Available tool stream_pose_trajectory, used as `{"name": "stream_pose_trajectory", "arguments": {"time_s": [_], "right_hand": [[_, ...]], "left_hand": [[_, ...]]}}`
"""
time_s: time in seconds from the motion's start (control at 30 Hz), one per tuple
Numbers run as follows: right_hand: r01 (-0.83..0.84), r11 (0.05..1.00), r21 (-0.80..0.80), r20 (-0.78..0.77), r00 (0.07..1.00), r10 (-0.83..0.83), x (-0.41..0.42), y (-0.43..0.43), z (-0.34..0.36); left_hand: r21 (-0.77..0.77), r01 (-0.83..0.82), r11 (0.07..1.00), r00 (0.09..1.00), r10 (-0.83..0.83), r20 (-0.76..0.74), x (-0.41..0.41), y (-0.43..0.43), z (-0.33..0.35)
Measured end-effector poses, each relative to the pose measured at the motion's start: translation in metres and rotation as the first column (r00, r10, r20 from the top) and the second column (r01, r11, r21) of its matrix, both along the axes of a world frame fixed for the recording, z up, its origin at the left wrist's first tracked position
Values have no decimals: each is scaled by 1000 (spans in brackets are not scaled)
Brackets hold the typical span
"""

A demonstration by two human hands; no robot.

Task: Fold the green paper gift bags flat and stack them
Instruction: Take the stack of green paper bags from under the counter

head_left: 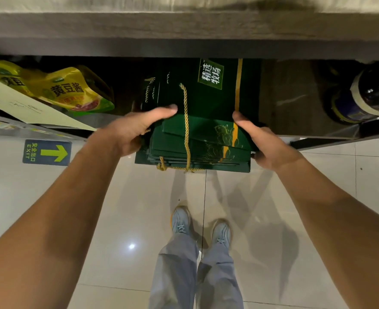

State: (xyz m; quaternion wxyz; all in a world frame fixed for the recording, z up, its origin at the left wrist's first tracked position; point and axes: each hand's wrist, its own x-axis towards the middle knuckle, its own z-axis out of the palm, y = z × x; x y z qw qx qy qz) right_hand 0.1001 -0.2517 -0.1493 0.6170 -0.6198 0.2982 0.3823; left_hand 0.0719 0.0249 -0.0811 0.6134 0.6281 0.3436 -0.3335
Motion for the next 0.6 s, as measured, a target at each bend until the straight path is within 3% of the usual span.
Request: {"name": "stream_pose_trajectory", "arguments": {"time_s": [0.2,0.33,0.6], "right_hand": [[-13,999,-36,-53,999,11,13,5,7],[-107,991,-83,-65,993,102,13,3,7],[-252,963,-93,-51,967,248,9,3,7]], "left_hand": [[50,-24,998,998,21,57,41,-11,8],[151,-86,985,996,85,12,46,-22,1],[75,-79,994,992,86,-95,14,-14,-20]]}}
